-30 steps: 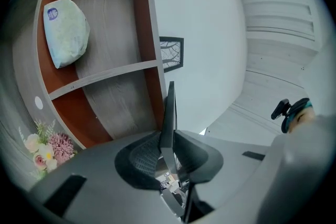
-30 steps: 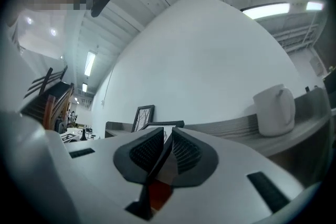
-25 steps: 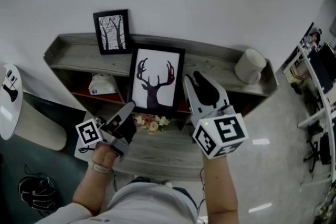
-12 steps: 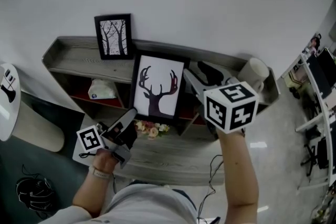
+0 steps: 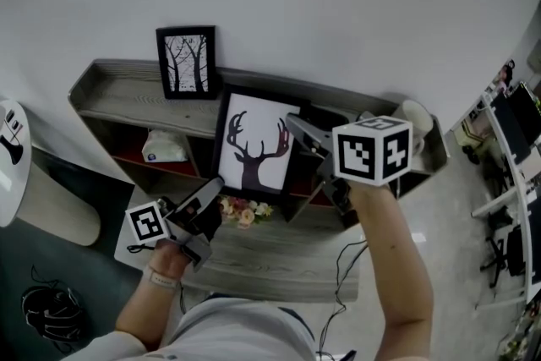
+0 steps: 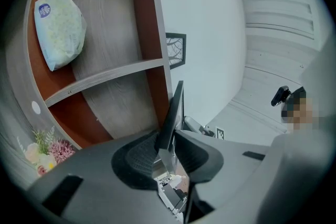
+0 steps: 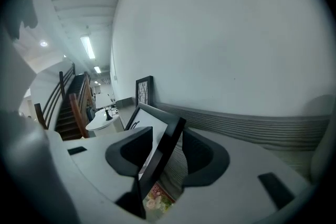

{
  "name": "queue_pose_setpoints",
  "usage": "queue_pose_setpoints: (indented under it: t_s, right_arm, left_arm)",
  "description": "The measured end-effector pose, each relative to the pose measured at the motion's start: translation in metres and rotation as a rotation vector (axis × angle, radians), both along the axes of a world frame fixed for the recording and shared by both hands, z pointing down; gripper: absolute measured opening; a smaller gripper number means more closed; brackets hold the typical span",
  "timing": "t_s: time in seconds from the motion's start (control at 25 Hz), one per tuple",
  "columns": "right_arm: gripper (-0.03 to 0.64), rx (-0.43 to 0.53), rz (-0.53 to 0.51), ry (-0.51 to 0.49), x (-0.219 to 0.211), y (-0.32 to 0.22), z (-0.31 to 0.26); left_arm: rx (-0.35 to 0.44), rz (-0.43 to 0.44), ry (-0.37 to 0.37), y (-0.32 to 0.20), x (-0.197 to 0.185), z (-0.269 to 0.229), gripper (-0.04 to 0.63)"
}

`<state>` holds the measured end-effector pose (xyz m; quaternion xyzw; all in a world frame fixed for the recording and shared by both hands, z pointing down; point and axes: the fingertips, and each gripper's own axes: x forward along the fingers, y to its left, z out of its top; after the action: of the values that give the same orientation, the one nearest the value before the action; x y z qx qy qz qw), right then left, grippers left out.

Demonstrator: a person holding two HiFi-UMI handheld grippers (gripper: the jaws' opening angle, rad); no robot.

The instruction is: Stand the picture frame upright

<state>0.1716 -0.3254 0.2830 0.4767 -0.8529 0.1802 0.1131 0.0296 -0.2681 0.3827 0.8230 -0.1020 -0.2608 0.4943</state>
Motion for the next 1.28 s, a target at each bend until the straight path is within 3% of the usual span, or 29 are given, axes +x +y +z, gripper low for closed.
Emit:
queue_pose_setpoints:
  t_s: [0.36,0.88,1.28]
  right_arm:
    - [0.163,0.006,-0.021,0.003,-0.001,-0.006,0.000]
    - [0.100,0.120,-0.004,-0.258,-0.008,-0.003,-0.036]
    - [0.091,0.210,0.021,-0.295,0.001,-0.015,-0.070]
  left_arm:
    - [0.002,0.023,0.002,0.000,0.002,-0.001,0.089]
    - [-0.005,0.015,0.031,-0.003,0.000,-0.006,0.117]
    - [-0.001,0.012,0.043,-0.005,-0.002,-0.012,0.120]
